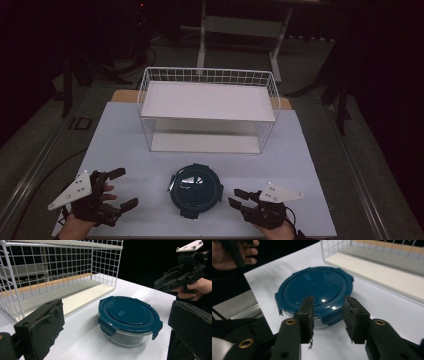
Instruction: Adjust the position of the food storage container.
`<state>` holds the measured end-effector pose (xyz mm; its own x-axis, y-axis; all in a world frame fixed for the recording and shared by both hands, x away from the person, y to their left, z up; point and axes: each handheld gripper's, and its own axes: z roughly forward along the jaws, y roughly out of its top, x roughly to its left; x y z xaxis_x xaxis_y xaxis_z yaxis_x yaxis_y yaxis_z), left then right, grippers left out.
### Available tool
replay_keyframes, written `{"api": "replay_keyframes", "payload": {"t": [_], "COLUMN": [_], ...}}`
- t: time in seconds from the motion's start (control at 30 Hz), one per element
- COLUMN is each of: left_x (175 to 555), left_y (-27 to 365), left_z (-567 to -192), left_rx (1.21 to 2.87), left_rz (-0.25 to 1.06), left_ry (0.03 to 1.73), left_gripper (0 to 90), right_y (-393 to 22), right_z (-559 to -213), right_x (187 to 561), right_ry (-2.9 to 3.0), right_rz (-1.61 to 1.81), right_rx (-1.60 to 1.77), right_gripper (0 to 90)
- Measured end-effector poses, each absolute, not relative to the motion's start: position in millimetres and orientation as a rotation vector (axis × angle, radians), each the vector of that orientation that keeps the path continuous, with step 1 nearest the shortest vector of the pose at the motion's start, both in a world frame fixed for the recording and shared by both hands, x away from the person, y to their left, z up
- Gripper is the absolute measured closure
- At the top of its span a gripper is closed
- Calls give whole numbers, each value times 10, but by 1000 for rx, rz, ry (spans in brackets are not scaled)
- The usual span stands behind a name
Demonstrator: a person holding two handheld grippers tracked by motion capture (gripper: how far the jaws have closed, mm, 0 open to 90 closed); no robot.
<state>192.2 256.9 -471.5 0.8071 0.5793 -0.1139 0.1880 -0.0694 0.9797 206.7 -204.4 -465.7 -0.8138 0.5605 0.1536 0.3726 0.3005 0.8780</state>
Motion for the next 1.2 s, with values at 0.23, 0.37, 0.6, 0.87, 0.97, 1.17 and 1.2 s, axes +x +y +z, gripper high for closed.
{"api": "replay_keyframes", "payload": {"t": [0.23,0.37,0.6,0.87,0.97,1.17,1.2], "left_x": [1927,1927,1922,1926,1923,1927,1928], "left_y": [2567,2569,2562,2553,2554,2555,2554], "left_z": [-4719,-4718,-4718,-4724,-4720,-4725,-4726], "left_rx": [1639,1639,1647,1647,1646,1646,1647], "left_rz": [355,356,361,354,355,351,350], "left_ry": [614,612,609,609,608,611,610], "left_gripper": [6,5,6,5,5,6,5], "right_y": [-1887,-1836,-1763,-1763,-1778,-1791,-1792], "right_z": [-4805,-4875,-5008,-5020,-5021,-4986,-4983], "right_x": [2079,2100,2171,2194,2224,2296,2304], "right_ry": [2501,2543,2585,2592,2583,2559,2555], "right_rz": [1483,1462,1391,1385,1388,1400,1397], "right_rx": [817,807,823,804,813,824,823], "right_gripper": [881,898,899,900,900,900,900]}}
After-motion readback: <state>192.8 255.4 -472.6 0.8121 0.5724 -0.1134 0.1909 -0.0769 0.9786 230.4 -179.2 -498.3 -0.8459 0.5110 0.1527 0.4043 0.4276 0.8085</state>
